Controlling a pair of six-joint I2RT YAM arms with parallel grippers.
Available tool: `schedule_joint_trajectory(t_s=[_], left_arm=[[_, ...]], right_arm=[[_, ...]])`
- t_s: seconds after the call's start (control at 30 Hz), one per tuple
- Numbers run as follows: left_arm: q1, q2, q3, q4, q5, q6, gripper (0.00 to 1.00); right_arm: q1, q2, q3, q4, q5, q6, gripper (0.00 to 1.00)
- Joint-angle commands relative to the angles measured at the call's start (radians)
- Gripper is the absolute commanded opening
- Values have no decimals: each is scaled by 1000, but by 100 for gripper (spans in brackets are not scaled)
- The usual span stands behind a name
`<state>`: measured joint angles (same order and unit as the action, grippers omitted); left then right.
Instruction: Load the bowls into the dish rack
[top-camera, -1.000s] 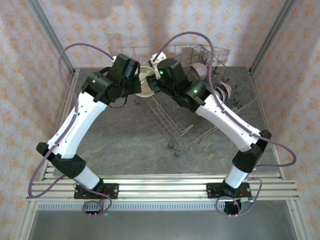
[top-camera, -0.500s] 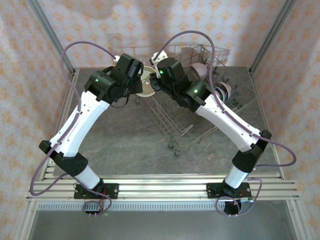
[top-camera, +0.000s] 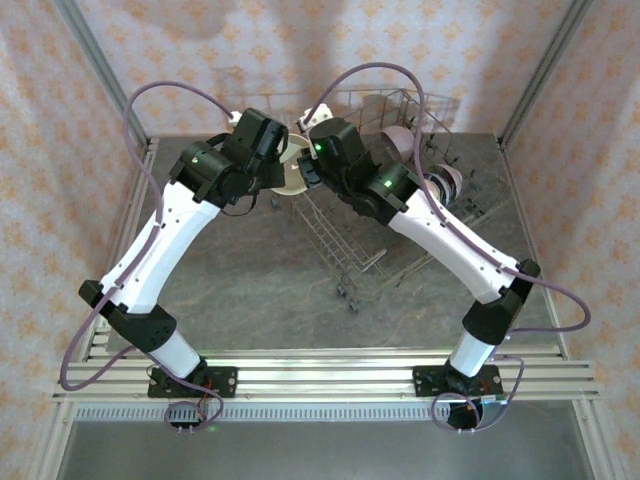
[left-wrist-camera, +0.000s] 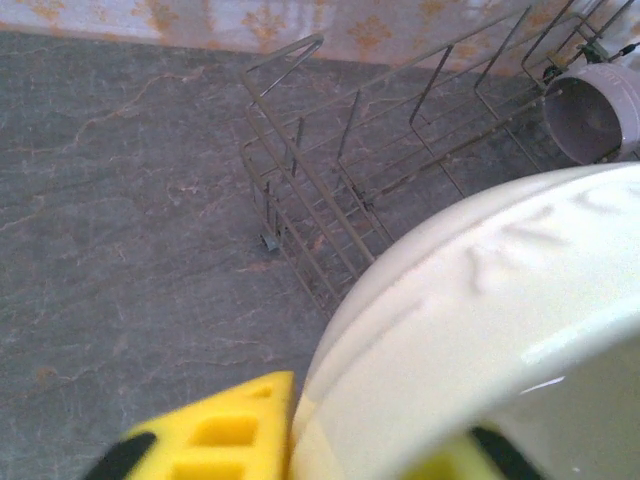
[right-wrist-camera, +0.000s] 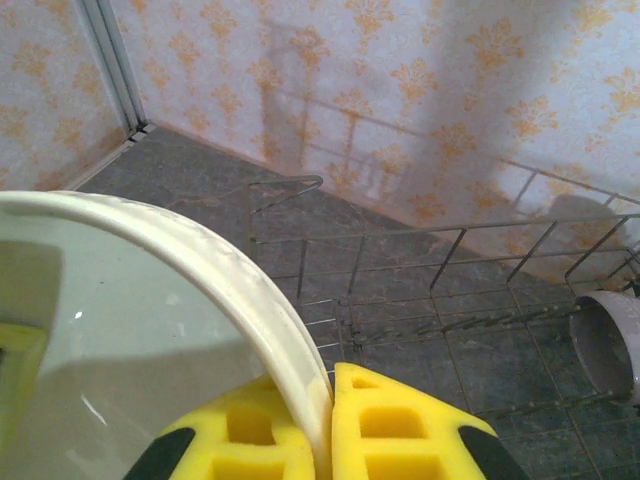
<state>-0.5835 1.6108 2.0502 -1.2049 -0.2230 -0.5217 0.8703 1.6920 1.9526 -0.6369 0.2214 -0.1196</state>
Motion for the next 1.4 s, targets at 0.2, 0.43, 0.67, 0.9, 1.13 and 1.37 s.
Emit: schedule_joint_trajectory(t_s=[0.2,0.43,0.67,0.9,1.13,1.37], left_arm=[[-15,-122,-59,152,-60,-7,53],[-9,-217,-147,196,-155,51,64],[115,-239,-266,216,-9,46,65],[215,-200,-352,248,126,30,66],[270,-155,-374,263,172,26,66],[299,-105,-368,255,213,33,66]], right_arm=[[-38,19,41,68,215,-5,0],[-188,122,181,15,312,49,0],[-318,266,298,21,428,53,0],[-390,383,342,113,512,-15,0],[-413,463,366,156,573,-180,0],[-415,446,260,237,562,-301,0]])
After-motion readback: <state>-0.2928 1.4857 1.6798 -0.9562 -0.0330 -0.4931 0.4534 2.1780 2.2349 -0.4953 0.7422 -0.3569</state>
